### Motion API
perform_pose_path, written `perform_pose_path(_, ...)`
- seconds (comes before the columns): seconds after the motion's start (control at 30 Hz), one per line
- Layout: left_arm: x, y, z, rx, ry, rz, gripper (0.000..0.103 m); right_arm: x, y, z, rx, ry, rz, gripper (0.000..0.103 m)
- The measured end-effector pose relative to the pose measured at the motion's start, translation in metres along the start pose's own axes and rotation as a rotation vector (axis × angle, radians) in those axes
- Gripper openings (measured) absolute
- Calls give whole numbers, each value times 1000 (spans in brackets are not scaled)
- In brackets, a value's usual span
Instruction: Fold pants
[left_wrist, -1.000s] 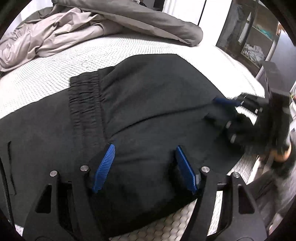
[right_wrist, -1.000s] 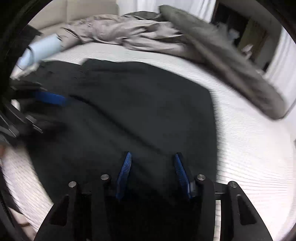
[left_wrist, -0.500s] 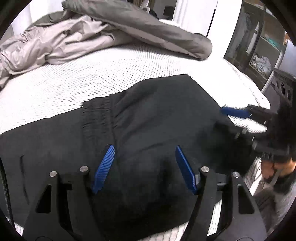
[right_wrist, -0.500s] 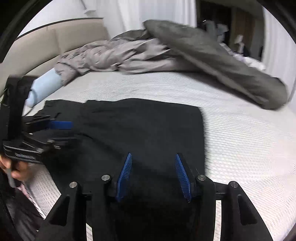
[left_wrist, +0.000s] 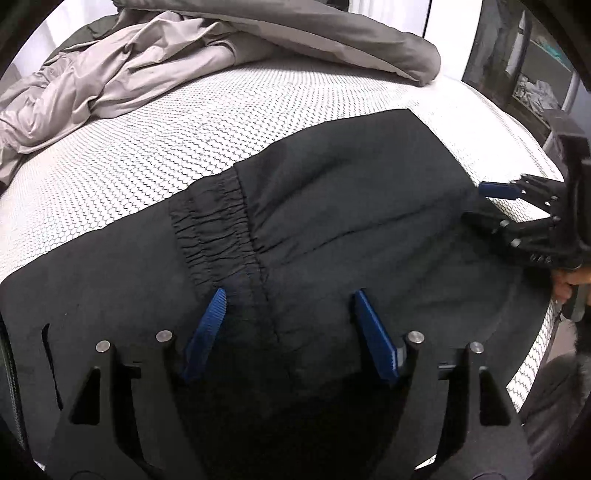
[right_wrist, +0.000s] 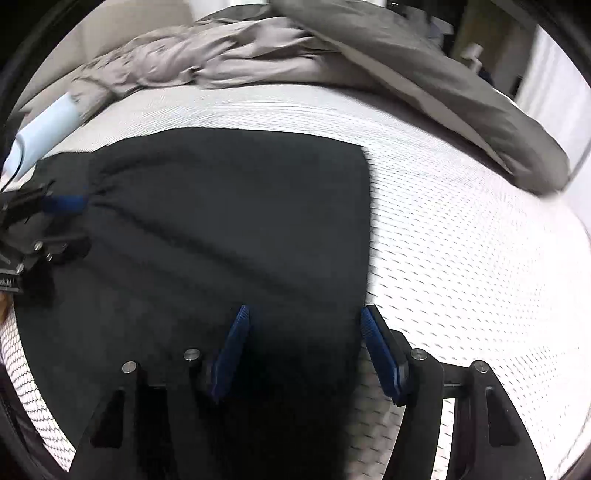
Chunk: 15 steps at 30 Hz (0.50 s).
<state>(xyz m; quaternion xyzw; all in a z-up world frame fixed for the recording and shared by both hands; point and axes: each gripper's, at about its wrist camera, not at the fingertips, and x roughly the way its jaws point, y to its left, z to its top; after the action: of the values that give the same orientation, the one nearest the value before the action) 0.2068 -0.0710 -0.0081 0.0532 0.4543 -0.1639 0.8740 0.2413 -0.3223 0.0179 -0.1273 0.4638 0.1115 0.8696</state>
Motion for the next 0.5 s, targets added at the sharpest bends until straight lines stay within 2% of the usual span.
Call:
perform_pose_path(0.07, -10, 0, 2, 1, -9, 11, 67, -12, -6, 1, 48, -22, 41, 57)
perform_pose_path(0.17, -31, -7, 9, -4, -54, 41, 67, -39, -5, 6, 92, -113, 129, 54)
perform_pose_path(0.27, -35, -12, 23, -25, -96, 5, 67, -48, 3, 15, 120, -154, 188, 54)
perform_pose_path(0.4, -15, -10, 40, -47, -75, -35, 65, -27, 29, 43, 99, -137, 207, 54)
perform_pose_path(0.5, 13, -1, 42, -63, -7, -21, 65, -1, 37, 62, 113, -97, 283, 54)
